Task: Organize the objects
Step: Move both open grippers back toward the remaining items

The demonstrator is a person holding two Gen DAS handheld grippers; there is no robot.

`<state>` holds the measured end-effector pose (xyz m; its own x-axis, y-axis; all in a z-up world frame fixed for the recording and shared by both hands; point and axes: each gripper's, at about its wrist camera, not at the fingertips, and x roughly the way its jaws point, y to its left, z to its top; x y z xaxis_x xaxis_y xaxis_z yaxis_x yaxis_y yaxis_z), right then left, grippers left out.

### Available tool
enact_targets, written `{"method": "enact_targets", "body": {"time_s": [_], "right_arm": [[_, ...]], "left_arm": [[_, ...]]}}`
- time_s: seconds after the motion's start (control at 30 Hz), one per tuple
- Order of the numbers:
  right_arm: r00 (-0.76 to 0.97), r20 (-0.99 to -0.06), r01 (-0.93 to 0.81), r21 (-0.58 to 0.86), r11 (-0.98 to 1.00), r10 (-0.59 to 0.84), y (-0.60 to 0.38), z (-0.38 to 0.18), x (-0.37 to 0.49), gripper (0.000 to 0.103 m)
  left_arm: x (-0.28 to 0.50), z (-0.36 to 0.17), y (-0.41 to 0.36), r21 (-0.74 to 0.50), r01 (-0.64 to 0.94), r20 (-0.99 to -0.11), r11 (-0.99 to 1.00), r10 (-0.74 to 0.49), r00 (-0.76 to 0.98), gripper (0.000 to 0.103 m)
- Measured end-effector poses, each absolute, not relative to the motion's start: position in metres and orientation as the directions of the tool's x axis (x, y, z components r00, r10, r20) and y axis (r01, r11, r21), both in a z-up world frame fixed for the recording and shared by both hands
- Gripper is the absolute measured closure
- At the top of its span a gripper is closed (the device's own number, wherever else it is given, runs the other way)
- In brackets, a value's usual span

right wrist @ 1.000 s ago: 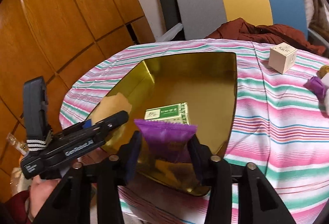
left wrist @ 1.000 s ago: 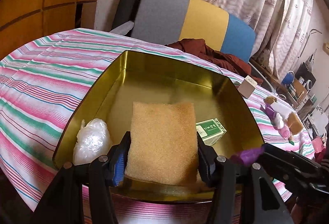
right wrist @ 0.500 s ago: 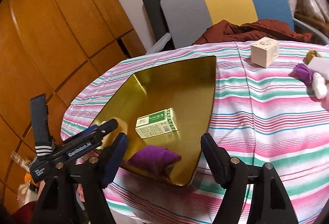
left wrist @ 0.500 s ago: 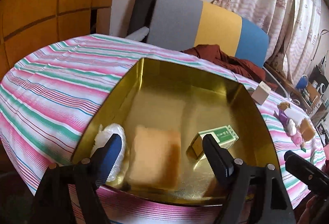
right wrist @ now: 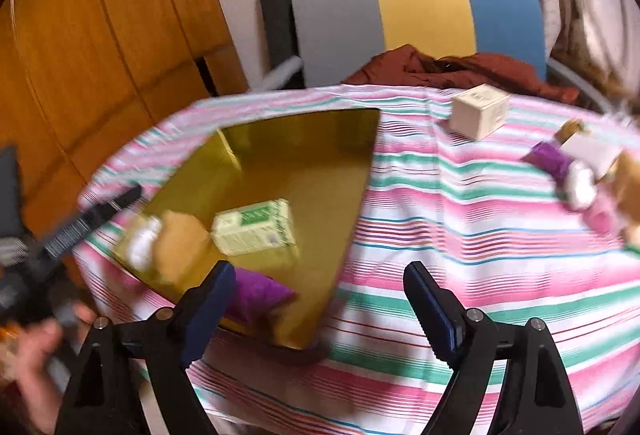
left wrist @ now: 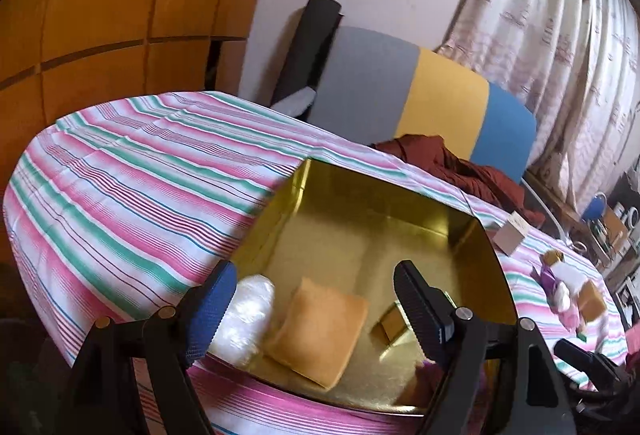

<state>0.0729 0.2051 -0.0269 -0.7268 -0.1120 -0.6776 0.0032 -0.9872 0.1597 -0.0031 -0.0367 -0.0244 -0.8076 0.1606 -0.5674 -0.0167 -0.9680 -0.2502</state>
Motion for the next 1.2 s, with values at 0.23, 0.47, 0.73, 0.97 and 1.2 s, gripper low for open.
{"method": "enact_targets", "body": {"time_s": [0.23,0.47,0.73,0.97,1.2], "right_arm": [[-0.649,-0.758,0.025,-0.108,-0.994,0.066,0.18,-0.042,0.055,0.008],[-0.64,-0.767,0.032,0.026,-0.999,-0.04,0.178,-0.041,0.038,0.008],[-0.743,-0.669,-0.086,0.139,-0.987,-0.029,0.231,-0.023,0.067,0.008],[-0.755,-0.654,-0.179,0.137,-0.974,0.047,0.275,-0.024,0.074,0.008],[-0.693,-0.71,-0.306,0.132,-0.943,0.125,0.334,-0.045,0.078,0.008]], "left_arm": [[-0.002,-0.021,-0.038,-0.259,-0.003,-0.564,-0.966,0.154,-0.811,0.021],[0.001,-0.019,-0.033,-0.286,-0.023,-0.561,-0.958,0.187,-0.807,0.021],[0.004,-0.025,-0.013,-0.29,-0.083,-0.58,-0.953,0.244,-0.777,0.021],[0.015,-0.027,0.025,-0.273,-0.221,-0.583,-0.936,0.343,-0.737,0.021],[0.03,-0.025,0.058,-0.252,-0.337,-0.589,-0.907,0.42,-0.69,0.02]]}}
